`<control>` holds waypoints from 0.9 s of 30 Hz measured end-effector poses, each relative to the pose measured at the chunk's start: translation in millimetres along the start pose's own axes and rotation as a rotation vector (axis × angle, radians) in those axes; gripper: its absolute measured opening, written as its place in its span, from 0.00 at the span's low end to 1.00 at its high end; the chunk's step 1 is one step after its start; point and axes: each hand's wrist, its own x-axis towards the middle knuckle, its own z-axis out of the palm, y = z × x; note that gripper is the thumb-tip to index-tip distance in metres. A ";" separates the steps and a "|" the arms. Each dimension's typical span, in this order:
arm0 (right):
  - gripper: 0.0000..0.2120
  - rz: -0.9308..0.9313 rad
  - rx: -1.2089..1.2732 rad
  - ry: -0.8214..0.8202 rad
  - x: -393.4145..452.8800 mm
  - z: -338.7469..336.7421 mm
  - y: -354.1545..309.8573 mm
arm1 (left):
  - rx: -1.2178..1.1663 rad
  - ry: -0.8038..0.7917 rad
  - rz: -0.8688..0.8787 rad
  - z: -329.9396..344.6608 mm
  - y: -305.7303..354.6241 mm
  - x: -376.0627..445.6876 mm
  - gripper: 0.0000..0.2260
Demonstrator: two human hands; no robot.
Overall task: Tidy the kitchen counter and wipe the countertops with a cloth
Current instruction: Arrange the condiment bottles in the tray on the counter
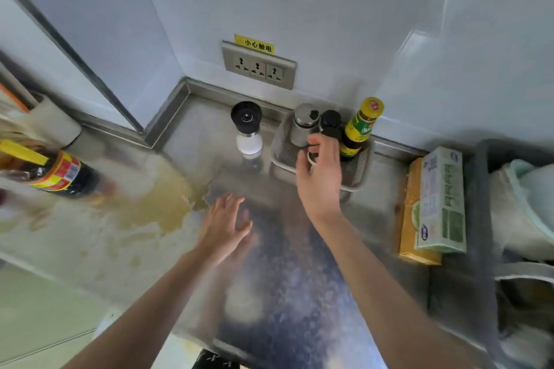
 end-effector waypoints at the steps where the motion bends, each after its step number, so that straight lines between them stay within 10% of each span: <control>1: 0.17 -0.001 0.044 -0.131 2.7 19.4 -11.2 | -0.015 0.000 -0.002 -3.7 -4.3 -2.5 0.25; 6: 0.43 0.206 0.032 -0.481 51.1 96.8 -32.3 | -0.074 0.050 -0.018 -13.6 -29.8 -15.0 0.27; 9: 0.41 0.265 -0.038 -0.550 68.9 120.7 -27.9 | -0.059 0.072 -0.035 -9.9 -49.2 -18.4 0.36; 27: 0.30 0.065 0.077 -0.223 57.4 23.1 -19.0 | -0.043 -0.044 0.035 2.0 -40.0 -14.9 0.23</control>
